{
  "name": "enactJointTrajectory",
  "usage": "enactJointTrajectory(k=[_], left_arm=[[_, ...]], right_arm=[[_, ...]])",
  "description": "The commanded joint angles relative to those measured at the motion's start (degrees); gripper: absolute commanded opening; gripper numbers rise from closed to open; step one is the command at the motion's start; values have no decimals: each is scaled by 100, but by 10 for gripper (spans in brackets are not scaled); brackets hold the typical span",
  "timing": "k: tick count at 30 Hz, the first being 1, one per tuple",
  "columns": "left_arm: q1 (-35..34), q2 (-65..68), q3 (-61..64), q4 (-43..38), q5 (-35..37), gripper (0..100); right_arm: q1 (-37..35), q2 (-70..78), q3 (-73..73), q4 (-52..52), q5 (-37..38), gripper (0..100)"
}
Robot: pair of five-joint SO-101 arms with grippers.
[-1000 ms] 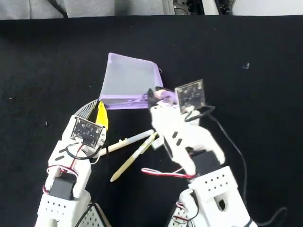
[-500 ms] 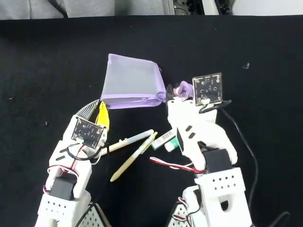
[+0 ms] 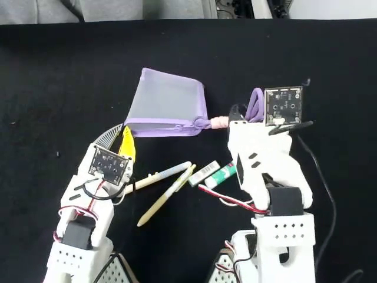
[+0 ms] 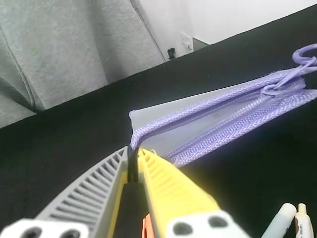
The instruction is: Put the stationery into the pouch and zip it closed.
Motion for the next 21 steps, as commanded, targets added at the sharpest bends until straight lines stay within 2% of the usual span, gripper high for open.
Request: enactJointTrajectory(k=[1, 9, 21], left_arm=[[-189, -26, 127, -97, -53, 28], [-198, -26, 127, -97, -53, 28], [-198, -26, 127, -97, -62, 28]], right_arm=[[360, -31, -435, 18, 35, 11], [1037, -31, -664, 141, 35, 11], [1116, -22, -681, 105, 79, 11]])
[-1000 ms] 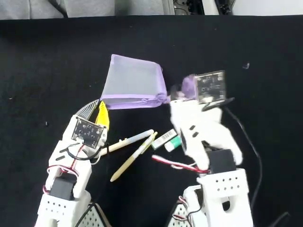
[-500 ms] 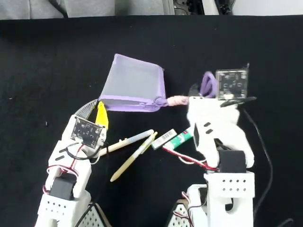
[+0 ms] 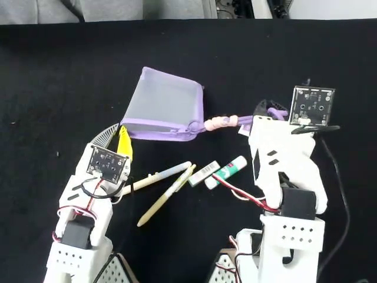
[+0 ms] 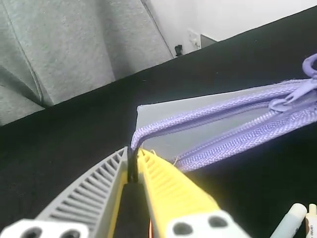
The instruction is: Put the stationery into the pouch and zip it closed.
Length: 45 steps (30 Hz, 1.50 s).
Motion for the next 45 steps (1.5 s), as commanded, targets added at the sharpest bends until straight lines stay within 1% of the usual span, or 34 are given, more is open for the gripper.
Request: enactJointTrajectory(k=[1, 5, 8, 15, 20, 22, 30, 33, 38, 41, 45], left_arm=[[-119, -26, 127, -97, -62, 28], [-119, -26, 127, -97, -62, 28], [-119, -26, 127, -97, -62, 28], [-119, -26, 127, -97, -62, 28], [-119, -26, 127, -97, -62, 28], [-119, -26, 127, -97, -62, 28], [-119, -26, 127, -97, -62, 28], [-119, -26, 127, -97, -62, 28], [-119, -26, 127, -105, -53, 28], [-119, -26, 127, -105, -35, 28], [-119, -26, 119, -105, -35, 28]], right_arm=[[387, -22, -382, -26, 88, 11], [923, -22, -576, -26, 79, 11], [1064, -22, -602, -26, 79, 11], [1125, -22, -743, 0, 88, 11], [1837, -22, -901, 0, 70, 11], [1873, -22, -901, 9, 53, 11], [818, -22, -673, 18, 185, 16], [88, -22, -505, 141, 914, 68], [-1363, -22, -268, 782, 1670, 172], [-2013, -22, 22, 914, 2171, 185], [-2541, -22, 655, 774, 2462, 188]])
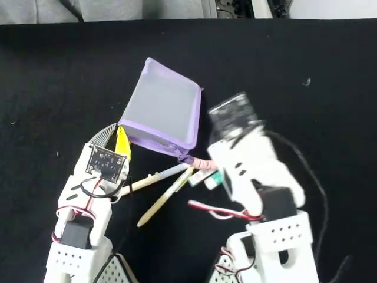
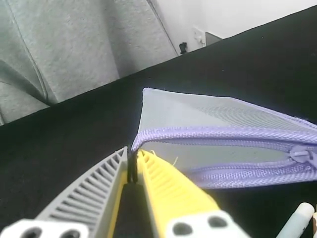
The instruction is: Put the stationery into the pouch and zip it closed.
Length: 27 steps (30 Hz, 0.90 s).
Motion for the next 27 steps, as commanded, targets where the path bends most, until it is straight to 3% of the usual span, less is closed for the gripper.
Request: enactJointTrajectory(k=[1, 8, 20, 27], left_arm=[[-57, -26, 119, -105, 9, 28], [-57, -26, 119, -105, 0, 28], [-57, -26, 127, -105, -18, 28], [-57, -26, 127, -105, -18, 28]], right_arm=[[-659, -13, 558, -167, 387, 188], [-1301, -13, 1613, -677, 949, 188], [-1442, -13, 2176, -712, 1829, 188], [-1591, 40, 2273, -1196, 1864, 184]])
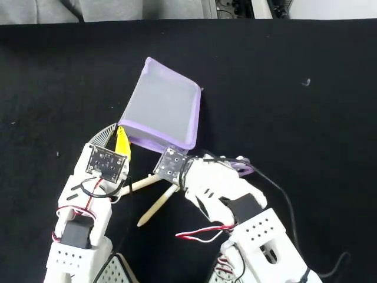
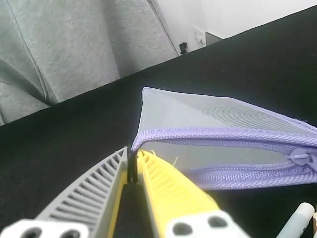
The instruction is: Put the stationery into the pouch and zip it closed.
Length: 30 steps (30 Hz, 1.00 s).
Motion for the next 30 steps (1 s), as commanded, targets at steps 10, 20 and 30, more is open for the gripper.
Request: enactJointTrajectory(k=[10, 20, 30], left_arm=[[-57, -26, 127, -105, -18, 28], [-57, -26, 127, -105, -18, 28], [-57, -26, 127, -105, -18, 28]], right_arm=[[-26, -4, 48, -158, 35, 44], [475, -4, -22, -123, 44, 14], [1415, -22, -1411, 1204, 9, 11]])
